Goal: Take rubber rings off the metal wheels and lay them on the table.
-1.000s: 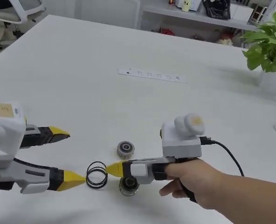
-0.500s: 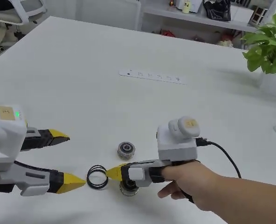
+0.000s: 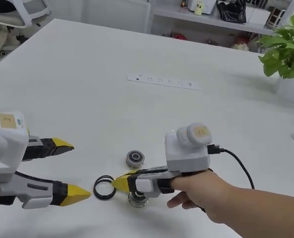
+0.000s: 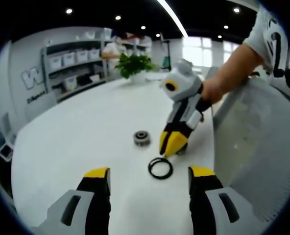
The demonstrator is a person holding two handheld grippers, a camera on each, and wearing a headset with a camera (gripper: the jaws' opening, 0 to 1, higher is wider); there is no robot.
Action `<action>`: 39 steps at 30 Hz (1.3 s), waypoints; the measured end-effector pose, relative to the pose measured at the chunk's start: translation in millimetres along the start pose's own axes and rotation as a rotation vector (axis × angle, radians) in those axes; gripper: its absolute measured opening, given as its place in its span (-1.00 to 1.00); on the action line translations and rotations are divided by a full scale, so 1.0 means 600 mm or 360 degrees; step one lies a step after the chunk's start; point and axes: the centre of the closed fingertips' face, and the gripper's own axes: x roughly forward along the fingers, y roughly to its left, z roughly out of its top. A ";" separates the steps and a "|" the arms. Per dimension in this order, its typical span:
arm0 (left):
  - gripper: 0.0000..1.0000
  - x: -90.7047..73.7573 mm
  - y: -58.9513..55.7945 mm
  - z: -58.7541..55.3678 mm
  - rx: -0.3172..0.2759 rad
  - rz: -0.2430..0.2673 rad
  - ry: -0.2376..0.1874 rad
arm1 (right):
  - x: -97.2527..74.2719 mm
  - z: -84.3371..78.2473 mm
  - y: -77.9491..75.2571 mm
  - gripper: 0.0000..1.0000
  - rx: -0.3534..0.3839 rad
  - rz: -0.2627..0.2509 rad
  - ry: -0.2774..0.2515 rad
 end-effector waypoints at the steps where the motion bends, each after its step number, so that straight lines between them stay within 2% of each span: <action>1: 0.30 0.000 0.000 0.000 0.0000 -0.0001 0.0000 | -0.001 0.000 0.000 -0.84 -0.0003 -0.0002 -0.0001; 15: 0.31 -0.001 0.001 0.015 0.0014 -0.0003 -0.0010 | -0.018 0.027 0.005 -0.72 -0.0060 -0.0005 -0.0066; 28: 0.33 -0.001 0.003 0.036 0.0033 -0.0004 -0.0029 | -0.054 0.064 0.008 -0.63 -0.0119 -0.0017 -0.0180; 39: 0.34 -0.011 0.009 0.051 0.0037 0.0015 -0.0055 | -0.097 0.079 0.018 -0.48 -0.0289 -0.0052 -0.0220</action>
